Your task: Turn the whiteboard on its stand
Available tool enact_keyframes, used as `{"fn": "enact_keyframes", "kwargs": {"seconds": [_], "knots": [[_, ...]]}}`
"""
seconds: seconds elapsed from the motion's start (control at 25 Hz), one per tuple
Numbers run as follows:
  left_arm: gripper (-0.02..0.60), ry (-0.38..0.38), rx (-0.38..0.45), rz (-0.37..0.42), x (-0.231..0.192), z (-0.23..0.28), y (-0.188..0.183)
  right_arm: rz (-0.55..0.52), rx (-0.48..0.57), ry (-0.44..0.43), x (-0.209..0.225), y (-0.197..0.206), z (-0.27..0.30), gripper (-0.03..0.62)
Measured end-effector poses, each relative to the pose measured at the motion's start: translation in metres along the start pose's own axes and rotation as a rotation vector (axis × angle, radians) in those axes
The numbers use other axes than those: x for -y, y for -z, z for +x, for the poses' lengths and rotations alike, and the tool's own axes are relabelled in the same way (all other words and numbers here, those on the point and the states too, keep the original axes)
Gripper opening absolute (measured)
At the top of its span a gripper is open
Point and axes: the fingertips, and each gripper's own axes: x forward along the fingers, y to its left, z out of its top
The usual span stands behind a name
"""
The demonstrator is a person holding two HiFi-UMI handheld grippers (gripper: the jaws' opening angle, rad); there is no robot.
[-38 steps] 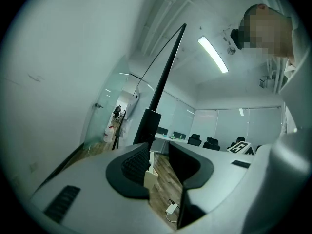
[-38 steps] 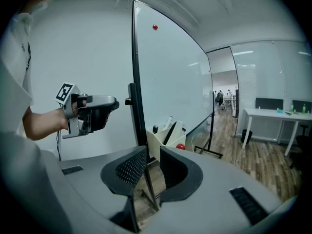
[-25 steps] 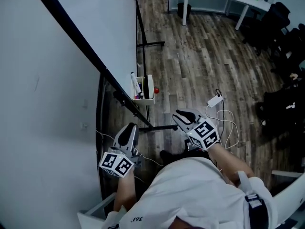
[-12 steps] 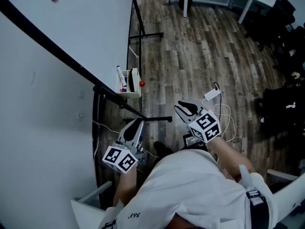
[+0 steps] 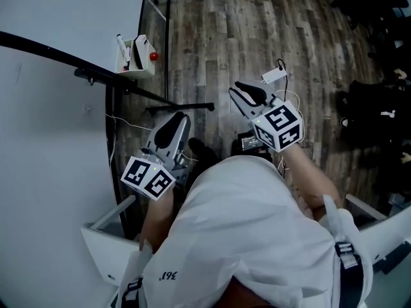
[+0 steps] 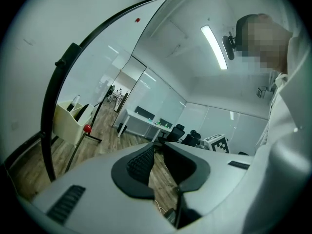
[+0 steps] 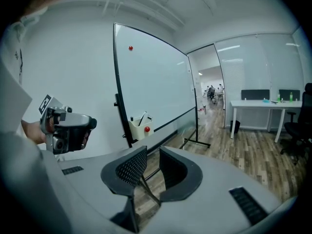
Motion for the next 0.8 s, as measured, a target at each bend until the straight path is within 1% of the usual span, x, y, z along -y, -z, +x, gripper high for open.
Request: {"fn": "enact_keyframes", "kwargs": {"seconds": [0.24,0.44,0.64,0.8], "knots": [[0.071,0.013,-0.018,-0.003,0.041,0.016,0.018,0.015,0.025,-0.002,0.015,0.011,-0.031,0.087],[0.071,0.004,-0.029,-0.007,0.067,0.02,0.037,0.014,0.035,-0.03,0.017,0.022,-0.05,0.07],[0.071,-0.011,-0.033,-0.017,0.082,0.019,0.053,-0.002,0.03,-0.066,0.013,0.032,-0.064,0.048],[0.071,-0.011,-0.044,-0.029,0.083,0.01,0.059,-0.001,0.033,-0.076,0.004,0.032,-0.07,0.037]]}}
